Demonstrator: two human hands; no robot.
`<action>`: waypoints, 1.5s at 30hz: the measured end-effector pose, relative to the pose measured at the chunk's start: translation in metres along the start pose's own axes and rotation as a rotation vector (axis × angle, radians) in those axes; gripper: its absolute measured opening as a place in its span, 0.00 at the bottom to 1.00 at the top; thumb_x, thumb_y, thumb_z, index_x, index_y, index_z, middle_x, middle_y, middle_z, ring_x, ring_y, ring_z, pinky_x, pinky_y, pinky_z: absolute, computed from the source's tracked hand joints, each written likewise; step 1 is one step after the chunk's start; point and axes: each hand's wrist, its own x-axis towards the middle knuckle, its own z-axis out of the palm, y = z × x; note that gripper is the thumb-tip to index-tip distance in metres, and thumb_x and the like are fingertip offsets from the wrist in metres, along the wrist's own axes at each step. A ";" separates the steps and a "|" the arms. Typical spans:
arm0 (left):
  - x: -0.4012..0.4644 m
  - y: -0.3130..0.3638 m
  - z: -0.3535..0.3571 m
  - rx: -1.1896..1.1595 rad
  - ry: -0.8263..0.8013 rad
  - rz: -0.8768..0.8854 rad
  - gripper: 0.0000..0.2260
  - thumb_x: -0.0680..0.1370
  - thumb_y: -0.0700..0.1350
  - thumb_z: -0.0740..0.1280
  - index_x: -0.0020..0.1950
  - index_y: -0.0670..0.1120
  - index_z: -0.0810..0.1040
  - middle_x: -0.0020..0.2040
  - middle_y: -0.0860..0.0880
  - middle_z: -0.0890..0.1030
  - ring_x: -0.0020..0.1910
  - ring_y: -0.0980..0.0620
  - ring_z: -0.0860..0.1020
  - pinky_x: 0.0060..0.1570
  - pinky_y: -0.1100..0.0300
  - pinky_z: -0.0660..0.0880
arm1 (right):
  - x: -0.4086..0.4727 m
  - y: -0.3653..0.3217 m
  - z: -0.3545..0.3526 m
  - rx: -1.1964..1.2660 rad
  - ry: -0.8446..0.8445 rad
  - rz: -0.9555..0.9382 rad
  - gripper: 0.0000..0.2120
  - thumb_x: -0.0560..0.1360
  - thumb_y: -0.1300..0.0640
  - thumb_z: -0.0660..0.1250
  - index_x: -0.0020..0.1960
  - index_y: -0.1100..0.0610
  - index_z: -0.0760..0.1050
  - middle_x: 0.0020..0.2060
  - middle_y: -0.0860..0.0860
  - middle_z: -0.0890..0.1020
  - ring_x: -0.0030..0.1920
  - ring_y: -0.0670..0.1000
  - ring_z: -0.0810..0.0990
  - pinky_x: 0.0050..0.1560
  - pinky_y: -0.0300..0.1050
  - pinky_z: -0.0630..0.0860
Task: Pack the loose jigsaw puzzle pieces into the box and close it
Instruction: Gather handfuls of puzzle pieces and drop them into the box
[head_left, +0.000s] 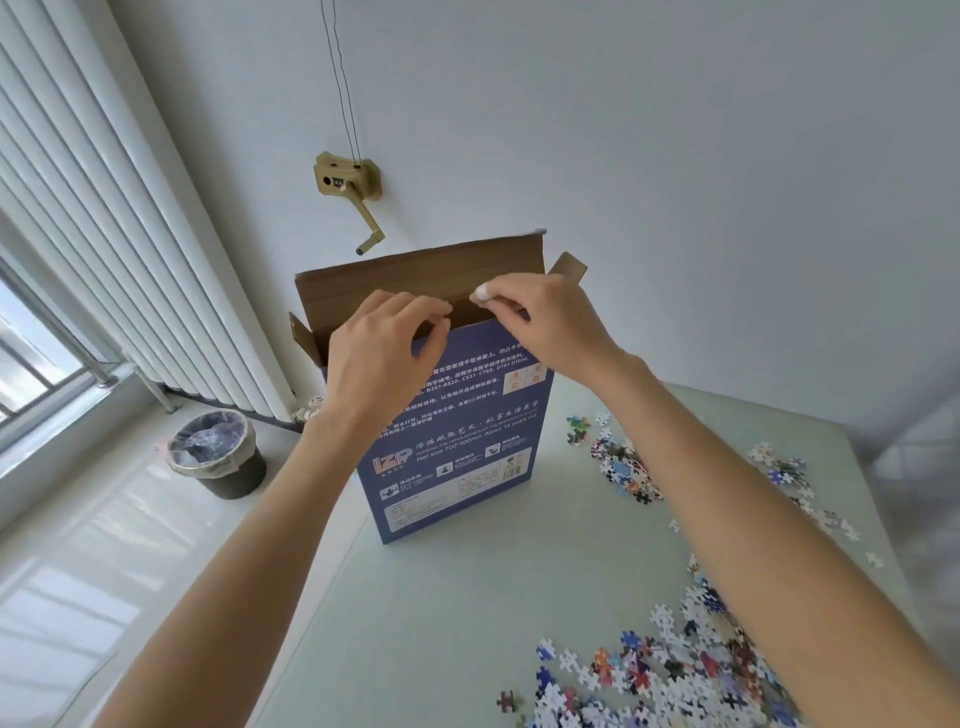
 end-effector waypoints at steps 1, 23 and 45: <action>-0.007 0.005 0.000 -0.010 0.053 0.037 0.07 0.78 0.47 0.64 0.50 0.49 0.81 0.45 0.54 0.83 0.46 0.53 0.78 0.35 0.64 0.70 | -0.020 -0.006 0.001 -0.008 0.073 -0.009 0.10 0.77 0.57 0.62 0.53 0.58 0.80 0.48 0.49 0.84 0.48 0.47 0.82 0.48 0.41 0.79; -0.292 0.115 0.141 -0.139 -1.373 -0.108 0.49 0.64 0.61 0.74 0.76 0.49 0.50 0.73 0.45 0.57 0.70 0.43 0.58 0.63 0.49 0.69 | -0.433 -0.044 0.060 -0.165 -0.737 1.171 0.35 0.70 0.44 0.70 0.71 0.52 0.59 0.70 0.57 0.58 0.69 0.61 0.57 0.65 0.54 0.66; -0.312 0.116 0.139 -0.386 -1.349 -0.190 0.29 0.69 0.49 0.74 0.67 0.56 0.67 0.58 0.48 0.69 0.53 0.50 0.73 0.51 0.62 0.69 | -0.405 -0.052 0.108 -0.195 -0.741 0.983 0.38 0.66 0.42 0.73 0.69 0.54 0.60 0.67 0.54 0.63 0.66 0.55 0.61 0.64 0.48 0.67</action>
